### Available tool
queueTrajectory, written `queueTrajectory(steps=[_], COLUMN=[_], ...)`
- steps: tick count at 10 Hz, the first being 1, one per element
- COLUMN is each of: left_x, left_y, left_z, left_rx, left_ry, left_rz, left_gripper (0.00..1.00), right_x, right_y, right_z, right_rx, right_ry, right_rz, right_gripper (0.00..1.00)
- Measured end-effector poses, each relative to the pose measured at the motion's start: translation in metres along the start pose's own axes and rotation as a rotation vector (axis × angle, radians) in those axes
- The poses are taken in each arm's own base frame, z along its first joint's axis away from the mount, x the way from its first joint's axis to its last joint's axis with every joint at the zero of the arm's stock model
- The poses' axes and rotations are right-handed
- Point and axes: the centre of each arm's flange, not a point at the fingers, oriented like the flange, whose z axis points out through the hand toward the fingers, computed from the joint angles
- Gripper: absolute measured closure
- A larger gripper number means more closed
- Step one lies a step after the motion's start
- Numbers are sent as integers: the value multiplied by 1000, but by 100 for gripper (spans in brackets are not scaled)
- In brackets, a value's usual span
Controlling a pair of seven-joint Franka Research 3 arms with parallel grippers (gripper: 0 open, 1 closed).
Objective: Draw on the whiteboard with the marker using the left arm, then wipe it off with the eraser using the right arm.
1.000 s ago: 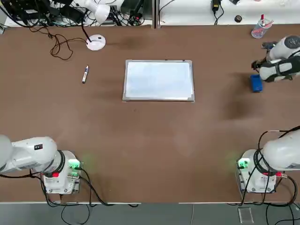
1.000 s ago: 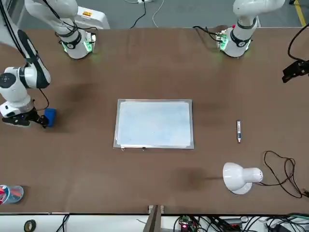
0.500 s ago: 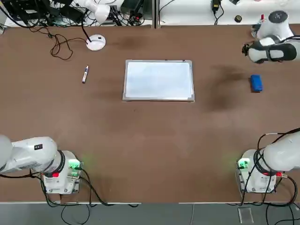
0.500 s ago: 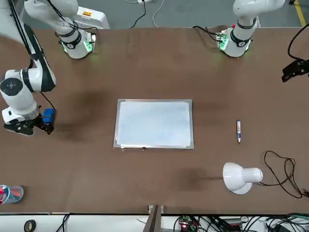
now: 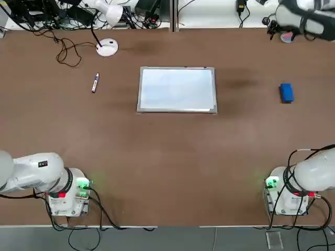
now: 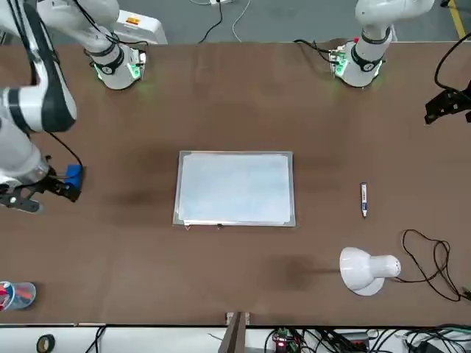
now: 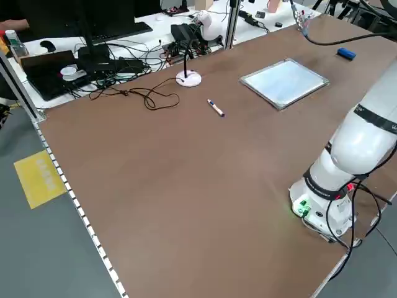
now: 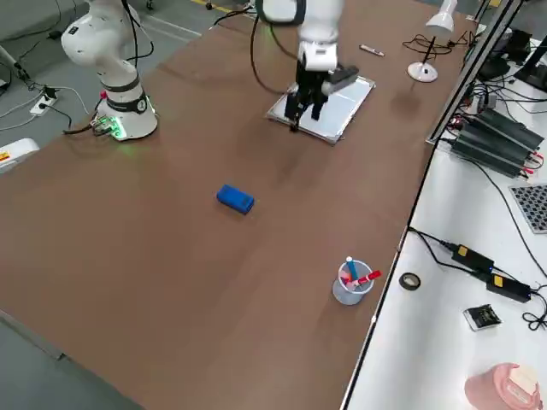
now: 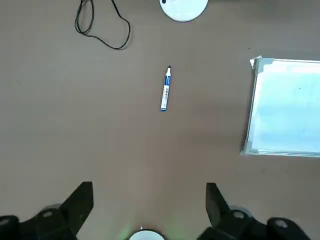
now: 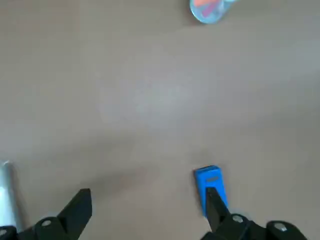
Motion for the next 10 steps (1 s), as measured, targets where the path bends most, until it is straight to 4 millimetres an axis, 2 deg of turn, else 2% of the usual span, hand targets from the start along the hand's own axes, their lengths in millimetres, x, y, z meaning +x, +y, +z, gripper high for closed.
queueTrajectory(steps=[2,3,6,8,10], left_x=[0,0,0,0,0], left_y=[0,1,1,1,0], left_z=[0,0,-1,-1,-1], left_rx=[0,0,0,0,0], left_ry=[1,2,3,3,3], left_rz=[1,1,1,1,-1], left_gripper=[0,0,0,0,0], right_x=[8,10,7,-5,-16], right_y=[13,24,68,96,115], right_z=[-50,-69,-111,-138,-165], right_rx=[37,50,76,88,116], right_ry=[0,5,32,17,7], right_rz=[-56,-71,-56,-34,-17], right_gripper=[0,0,0,0,0])
